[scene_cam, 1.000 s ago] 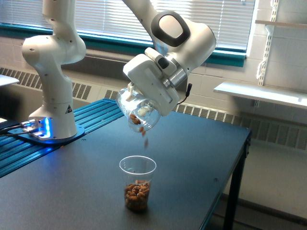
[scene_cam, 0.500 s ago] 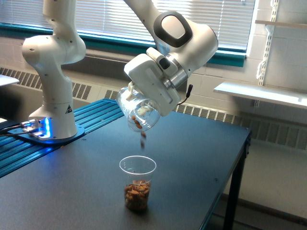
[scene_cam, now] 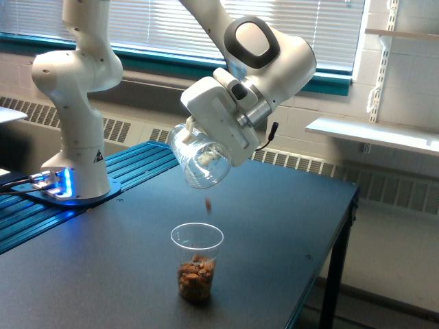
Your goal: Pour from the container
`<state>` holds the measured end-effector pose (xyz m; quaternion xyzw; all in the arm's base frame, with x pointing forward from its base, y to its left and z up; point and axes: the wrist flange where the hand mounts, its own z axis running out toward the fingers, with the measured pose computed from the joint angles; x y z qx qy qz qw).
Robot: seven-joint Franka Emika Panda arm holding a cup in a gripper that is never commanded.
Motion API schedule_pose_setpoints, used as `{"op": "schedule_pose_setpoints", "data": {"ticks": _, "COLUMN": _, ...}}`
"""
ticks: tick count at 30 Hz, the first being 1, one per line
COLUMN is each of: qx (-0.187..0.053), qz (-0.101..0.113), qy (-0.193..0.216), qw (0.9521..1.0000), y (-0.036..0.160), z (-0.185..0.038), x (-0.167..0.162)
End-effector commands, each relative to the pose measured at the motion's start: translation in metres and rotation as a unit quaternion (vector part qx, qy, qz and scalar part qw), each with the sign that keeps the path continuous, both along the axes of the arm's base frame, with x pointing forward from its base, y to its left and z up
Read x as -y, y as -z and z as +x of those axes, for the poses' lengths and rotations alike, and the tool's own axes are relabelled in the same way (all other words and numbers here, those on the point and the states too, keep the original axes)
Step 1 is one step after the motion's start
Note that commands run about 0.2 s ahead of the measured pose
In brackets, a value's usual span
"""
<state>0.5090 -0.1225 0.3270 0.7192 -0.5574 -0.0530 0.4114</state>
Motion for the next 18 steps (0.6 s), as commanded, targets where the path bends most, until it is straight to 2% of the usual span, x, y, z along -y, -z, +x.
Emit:
{"op": "schedule_pose_setpoints", "data": {"ticks": 1, "qx": -0.009, "qz": 0.006, "qy": -0.005, "qw": 0.9999, "y": -0.0008, "z": 0.0039, "x": -0.0056}}
{"op": "schedule_pose_setpoints", "data": {"ticks": 18, "qx": -0.009, "qz": 0.01, "qy": -0.003, "qw": 0.9999, "y": -0.0032, "z": 0.0041, "x": -0.003}}
